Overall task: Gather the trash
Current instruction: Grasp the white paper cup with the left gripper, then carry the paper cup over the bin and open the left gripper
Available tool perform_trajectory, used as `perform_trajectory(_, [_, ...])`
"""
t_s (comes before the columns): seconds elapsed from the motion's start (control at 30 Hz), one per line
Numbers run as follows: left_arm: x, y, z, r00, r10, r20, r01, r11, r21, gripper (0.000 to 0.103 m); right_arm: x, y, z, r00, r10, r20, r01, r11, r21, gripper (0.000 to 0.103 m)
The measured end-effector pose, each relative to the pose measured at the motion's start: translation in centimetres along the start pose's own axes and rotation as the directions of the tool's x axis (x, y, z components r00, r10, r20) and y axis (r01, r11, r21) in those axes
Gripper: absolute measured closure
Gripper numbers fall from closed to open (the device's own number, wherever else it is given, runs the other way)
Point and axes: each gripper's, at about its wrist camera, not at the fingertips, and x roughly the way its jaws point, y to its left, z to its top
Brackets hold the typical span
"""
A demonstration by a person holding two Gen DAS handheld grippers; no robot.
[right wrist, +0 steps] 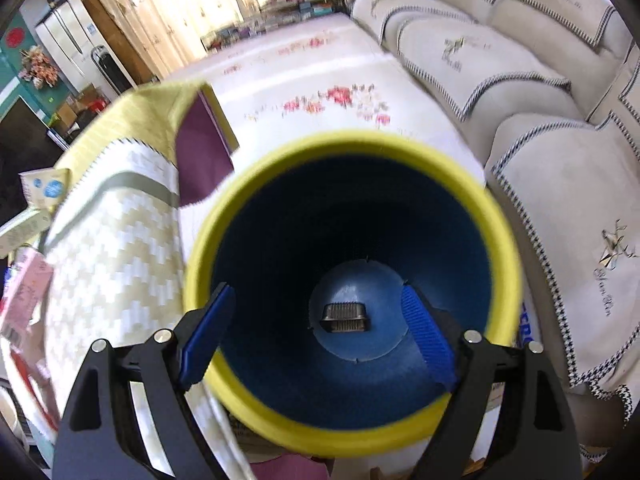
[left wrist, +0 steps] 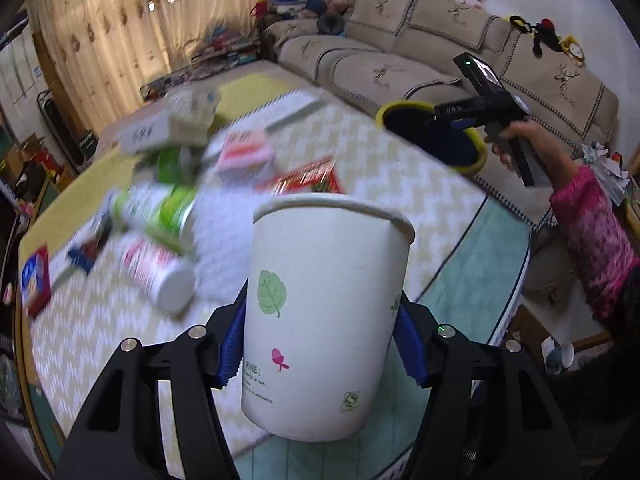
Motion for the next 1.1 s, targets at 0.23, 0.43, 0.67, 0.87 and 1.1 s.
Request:
perform_trajectory(0.23, [3.5,-4.2,7.4,0.998,-0.057,0.015,0.055,0.994,0.094,0.04,-7.2,-1.8,-0.7,0.992,0.005,0.127,-0.003,1.0,-0.018,0.018])
perform_trajectory(0.43, [9.0,-9.5,14.9,0.991,-0.126,-0.035,0.13,0.976,0.174,0.039,-11.4,-5.0,-2.3,0.981,-0.002,0.194,0.002,1.0,0.0,0.017])
perform_trajectory(0.67, [17.1,-14.2,20.7,0.984,-0.134,-0.12,0.153,0.974,0.168,0.039,-14.5,-8.7,-4.2,0.968,-0.048,0.246,0.036,0.998,0.052,0.016])
perform_trajectory(0.87, [22.2,-17.2,22.6,0.98,-0.112,-0.164,0.14,0.975,0.175,0.038,-14.6,-10.9,-5.0,0.97,-0.077,0.232,0.061,0.996,0.072,0.015])
perform_trajectory(1.1, [25.6,-18.1,25.2,0.988,-0.066,-0.14,0.087,0.985,0.149,0.016,-13.7,-11.2,-5.2,0.976,-0.077,0.203,0.063,0.995,0.076,0.015])
